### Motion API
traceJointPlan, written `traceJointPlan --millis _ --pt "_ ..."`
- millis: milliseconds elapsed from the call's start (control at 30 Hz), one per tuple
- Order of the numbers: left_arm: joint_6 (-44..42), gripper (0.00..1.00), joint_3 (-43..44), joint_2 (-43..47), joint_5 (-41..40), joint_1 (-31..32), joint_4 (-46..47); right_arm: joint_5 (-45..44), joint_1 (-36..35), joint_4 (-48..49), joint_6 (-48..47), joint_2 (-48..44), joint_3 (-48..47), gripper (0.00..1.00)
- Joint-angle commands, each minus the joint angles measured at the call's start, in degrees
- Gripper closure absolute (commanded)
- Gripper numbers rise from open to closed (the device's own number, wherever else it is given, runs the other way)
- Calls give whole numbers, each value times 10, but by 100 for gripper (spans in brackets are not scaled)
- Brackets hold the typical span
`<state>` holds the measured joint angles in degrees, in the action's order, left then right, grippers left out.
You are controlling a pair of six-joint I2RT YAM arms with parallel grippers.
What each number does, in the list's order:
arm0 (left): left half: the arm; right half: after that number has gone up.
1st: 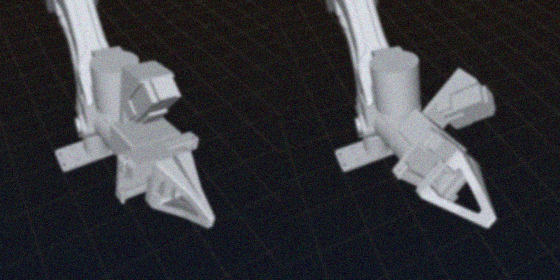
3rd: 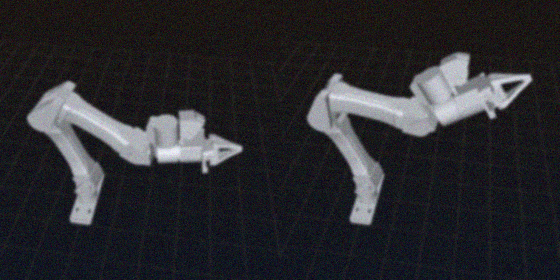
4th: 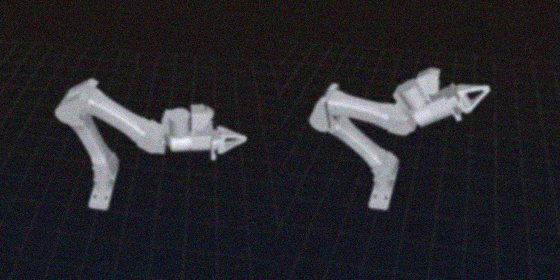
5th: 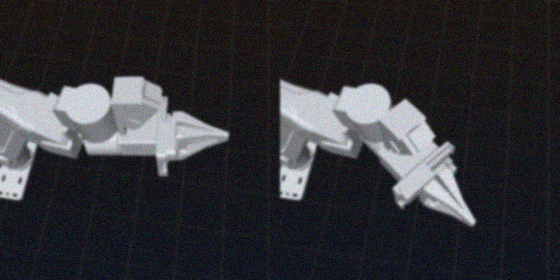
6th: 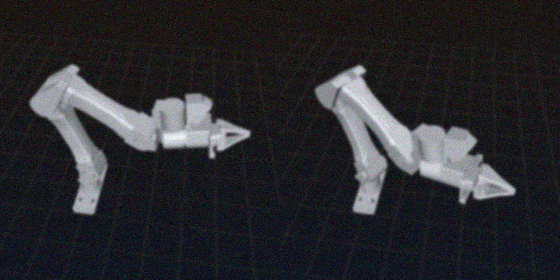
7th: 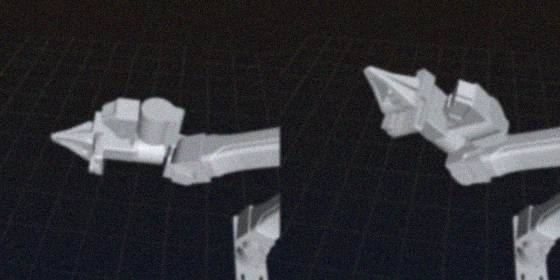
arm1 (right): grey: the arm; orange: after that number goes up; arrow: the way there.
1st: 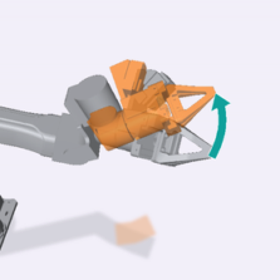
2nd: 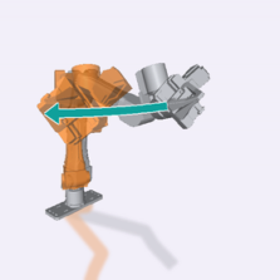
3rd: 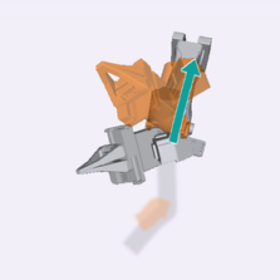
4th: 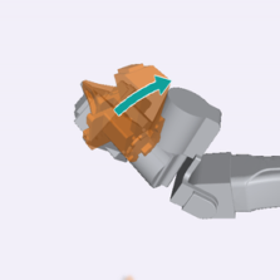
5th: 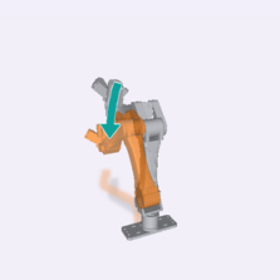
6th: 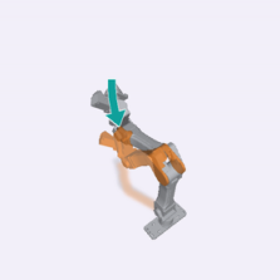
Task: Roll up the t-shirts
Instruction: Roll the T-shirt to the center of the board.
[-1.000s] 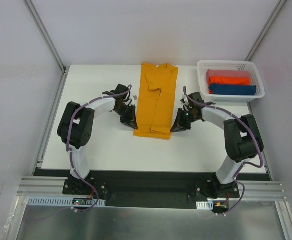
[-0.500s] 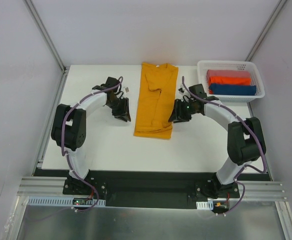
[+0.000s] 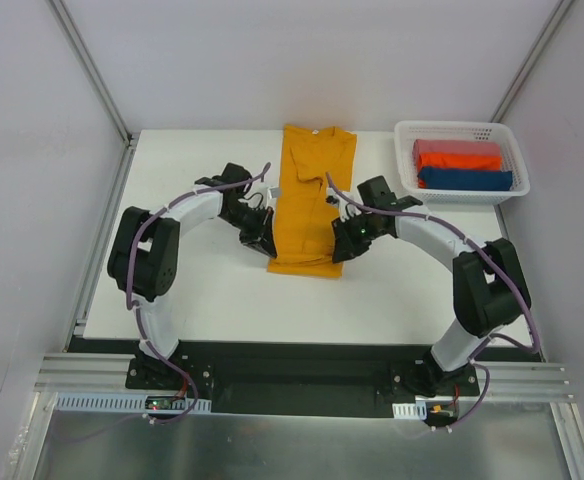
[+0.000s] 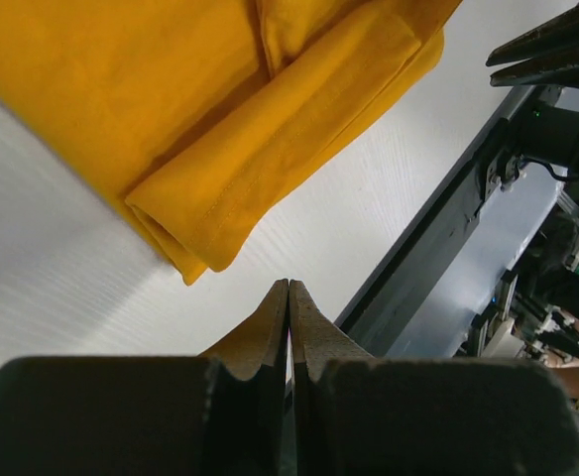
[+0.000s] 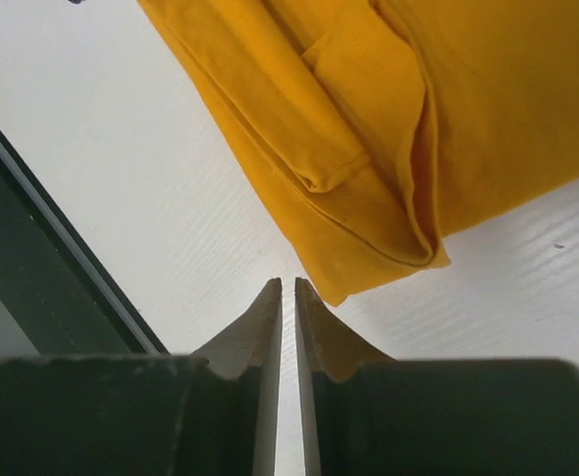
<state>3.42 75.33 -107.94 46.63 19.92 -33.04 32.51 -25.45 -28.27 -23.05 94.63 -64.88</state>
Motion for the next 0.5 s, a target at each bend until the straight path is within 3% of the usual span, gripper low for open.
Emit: traceJointPlan --millis 0,333,467 --pt "-14 100 -19 -11 23 -1 -12 28 -17 -11 -40 25 -7 88" --pt "-4 99 -54 56 -27 -11 -3 9 -28 36 5 118 -72 89" --pt "-53 94 -89 107 -50 -11 -3 -3 4 52 41 163 -139 90"
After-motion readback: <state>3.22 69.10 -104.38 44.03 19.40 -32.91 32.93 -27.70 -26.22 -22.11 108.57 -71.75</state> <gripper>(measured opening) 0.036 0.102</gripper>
